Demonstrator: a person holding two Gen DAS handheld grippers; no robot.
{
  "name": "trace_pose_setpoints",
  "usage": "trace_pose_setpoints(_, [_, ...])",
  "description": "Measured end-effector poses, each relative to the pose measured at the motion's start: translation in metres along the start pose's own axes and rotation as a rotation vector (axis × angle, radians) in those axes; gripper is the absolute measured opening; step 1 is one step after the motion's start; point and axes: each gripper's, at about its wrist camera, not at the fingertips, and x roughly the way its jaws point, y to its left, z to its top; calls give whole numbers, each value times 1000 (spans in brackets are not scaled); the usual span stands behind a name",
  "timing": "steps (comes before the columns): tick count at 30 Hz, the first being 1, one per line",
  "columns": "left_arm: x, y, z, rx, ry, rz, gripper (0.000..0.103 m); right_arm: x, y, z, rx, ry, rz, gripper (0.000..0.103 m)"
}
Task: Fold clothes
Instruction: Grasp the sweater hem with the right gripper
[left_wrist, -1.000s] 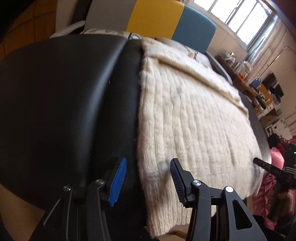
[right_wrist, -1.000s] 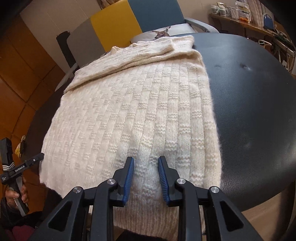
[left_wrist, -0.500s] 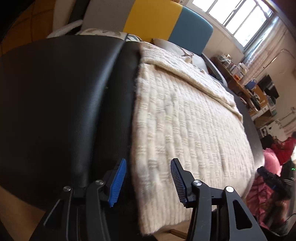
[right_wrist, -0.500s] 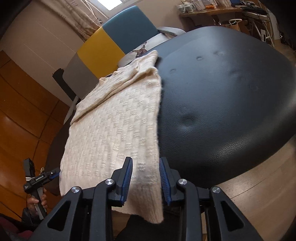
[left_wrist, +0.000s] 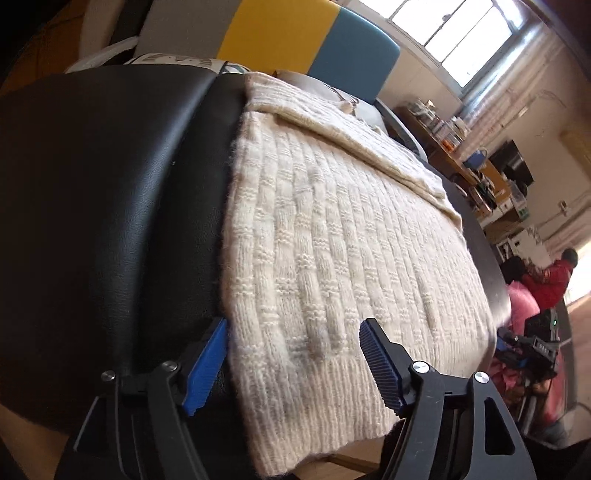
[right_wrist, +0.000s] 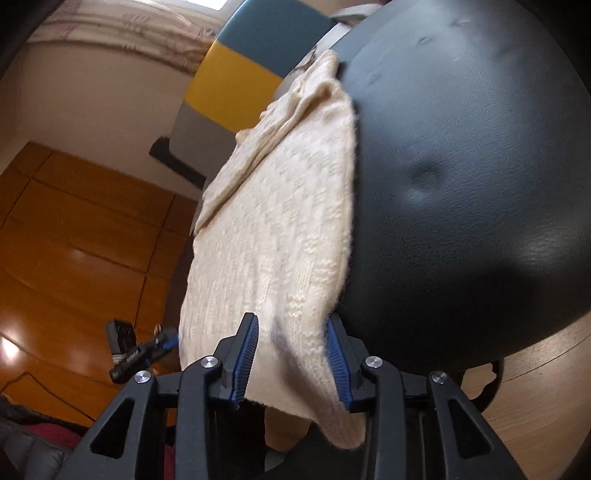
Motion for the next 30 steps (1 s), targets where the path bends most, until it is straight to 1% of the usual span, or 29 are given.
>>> trace_pose_setpoints(2, [-2,4,0,-6,6,-29,72,-5,-8,-1,44,9,18,37])
trace_pose_setpoints(5, [-2,7,-1,1,15,-59,72,0,-6,-8,20,68,17,37])
trace_pose_setpoints(6, [-1,5,-1,3,18,-69,72,3,-4,-7,16,73,27,38])
trace_pose_setpoints(8, [2,1,0,0,29,-93,73,12,-2,-5,33,73,75,38])
trace_pose_setpoints(10, [3,-2,0,4,34,-89,73,21,1,-3,44,67,117,38])
trace_pose_setpoints(12, [1,3,-1,-16,29,-95,74,29,3,-1,45,59,132,38])
trace_pose_setpoints(15, [-6,18,-4,-80,29,-136,73,32,2,0,90,61,151,38])
trace_pose_setpoints(18, [-7,22,-5,-128,29,-153,75,30,10,-3,66,70,103,38])
trace_pose_setpoints(20, [-3,13,-3,-102,29,-143,79,30,21,-5,16,75,54,38])
trace_pose_setpoints(21, [-1,7,-2,-83,30,-137,79,31,23,-5,8,82,42,38])
trace_pose_setpoints(24, [4,-5,1,-38,21,-118,82,33,22,-4,19,102,44,39])
trace_pose_setpoints(25, [5,-7,1,-37,17,-123,82,33,22,-4,15,112,38,36])
trace_pose_setpoints(27, [8,-8,1,-45,12,-130,82,30,24,-4,-13,104,-15,33])
trace_pose_setpoints(28, [9,-10,2,-37,11,-115,80,28,24,-4,-27,100,-41,30])
trace_pose_setpoints(29, [10,-11,4,-29,11,-100,66,26,25,-4,-41,96,-67,24])
trace_pose_setpoints(30, [12,-11,5,-25,17,-75,53,25,26,-4,-56,92,-94,12])
